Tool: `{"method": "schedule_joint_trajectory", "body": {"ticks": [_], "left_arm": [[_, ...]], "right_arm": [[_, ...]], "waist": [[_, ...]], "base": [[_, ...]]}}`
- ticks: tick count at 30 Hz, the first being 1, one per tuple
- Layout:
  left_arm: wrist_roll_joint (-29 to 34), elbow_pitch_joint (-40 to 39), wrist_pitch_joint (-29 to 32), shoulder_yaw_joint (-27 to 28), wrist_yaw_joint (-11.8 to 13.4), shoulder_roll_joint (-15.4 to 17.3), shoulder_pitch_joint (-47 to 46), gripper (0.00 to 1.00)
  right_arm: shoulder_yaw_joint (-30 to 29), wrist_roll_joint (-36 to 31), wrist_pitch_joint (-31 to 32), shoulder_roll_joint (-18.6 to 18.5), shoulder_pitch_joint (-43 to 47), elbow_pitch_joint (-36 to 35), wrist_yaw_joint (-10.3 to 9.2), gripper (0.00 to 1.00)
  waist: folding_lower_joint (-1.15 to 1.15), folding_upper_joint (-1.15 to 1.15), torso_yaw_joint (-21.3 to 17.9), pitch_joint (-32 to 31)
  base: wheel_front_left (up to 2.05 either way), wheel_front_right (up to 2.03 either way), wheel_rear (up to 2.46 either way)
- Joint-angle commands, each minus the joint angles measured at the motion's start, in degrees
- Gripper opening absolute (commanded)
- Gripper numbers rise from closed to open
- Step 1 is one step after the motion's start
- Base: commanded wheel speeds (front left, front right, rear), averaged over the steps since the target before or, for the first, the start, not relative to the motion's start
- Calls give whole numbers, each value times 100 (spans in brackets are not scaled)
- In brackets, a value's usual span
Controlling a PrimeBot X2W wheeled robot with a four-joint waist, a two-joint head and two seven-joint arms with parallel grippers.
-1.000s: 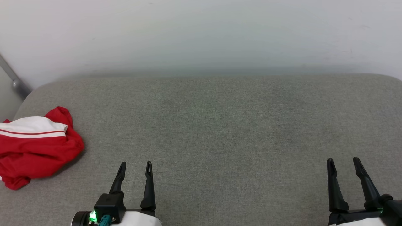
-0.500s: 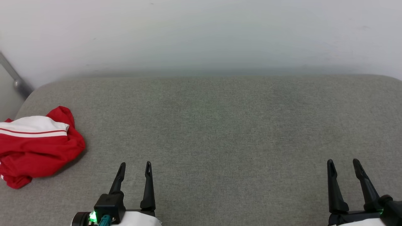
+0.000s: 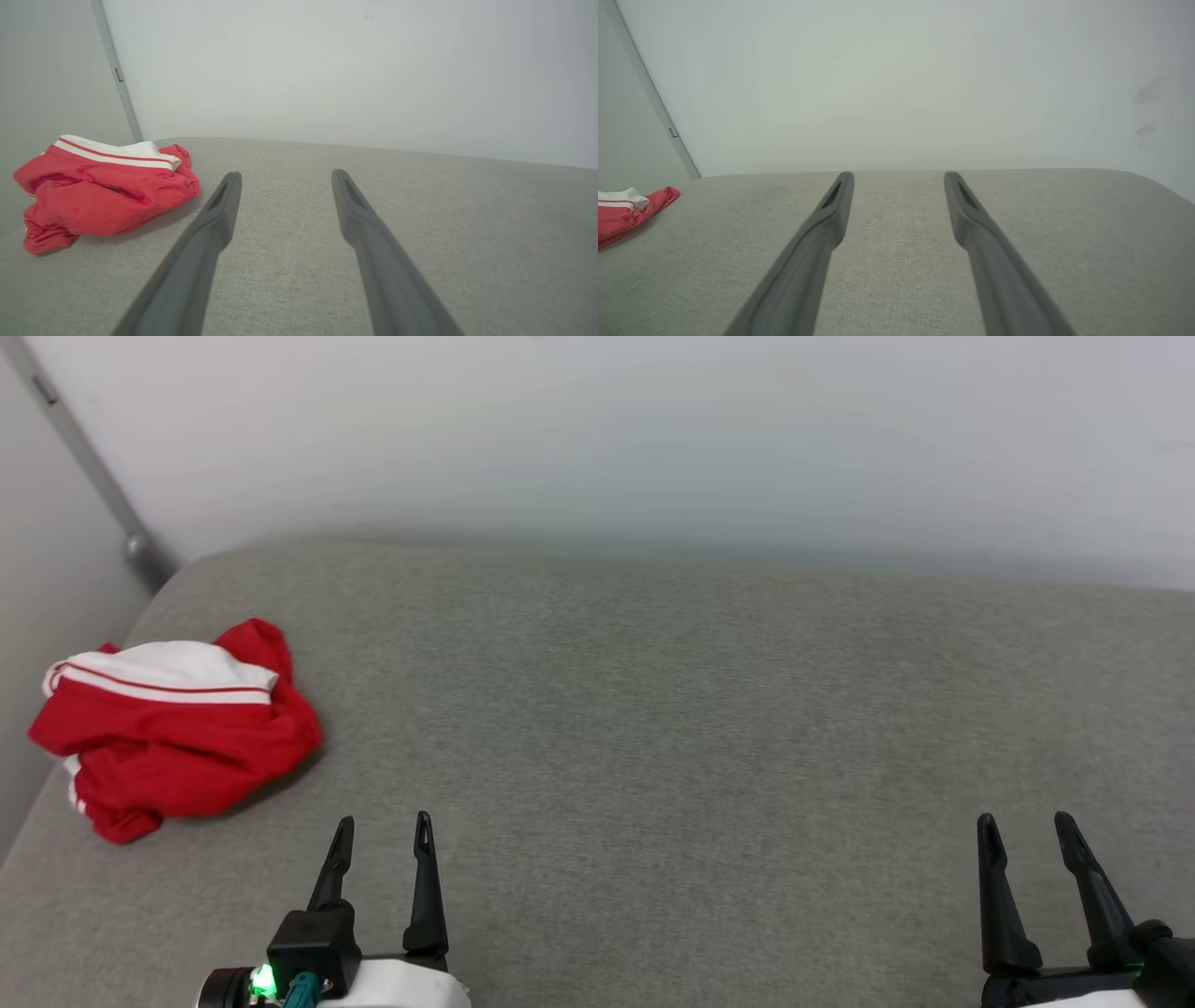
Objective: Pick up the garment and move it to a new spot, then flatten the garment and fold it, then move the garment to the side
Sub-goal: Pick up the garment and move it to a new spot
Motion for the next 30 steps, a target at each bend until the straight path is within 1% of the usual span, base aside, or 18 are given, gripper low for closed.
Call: {"method": "schedule_joint_trajectory", "body": {"ticks": [1, 19, 25, 30], "left_arm": [[19, -14, -16, 6, 31, -6, -67, 100], [99, -82, -16, 58, 240, -5, -78, 100], [84, -133, -16, 96, 316, -6, -32, 100], [29, -136, -16, 140, 314, -6, -13, 100]], "right_arm": [[-17, -17, -12, 13, 40, -22, -4, 100], [16, -147, -12, 13, 56, -44, -4, 100], [54, -186, -12, 13, 43, -47, -4, 100], [87, -218, -12, 13, 5, -42, -4, 100]], "waist": [[0, 0, 204, 3], [0, 0, 1703, 77], [0, 0, 2009, 111], [0, 0, 2092, 146]], "base": [[0, 0, 0], [0, 0, 0], [0, 0, 0], [0, 0, 0]]}}
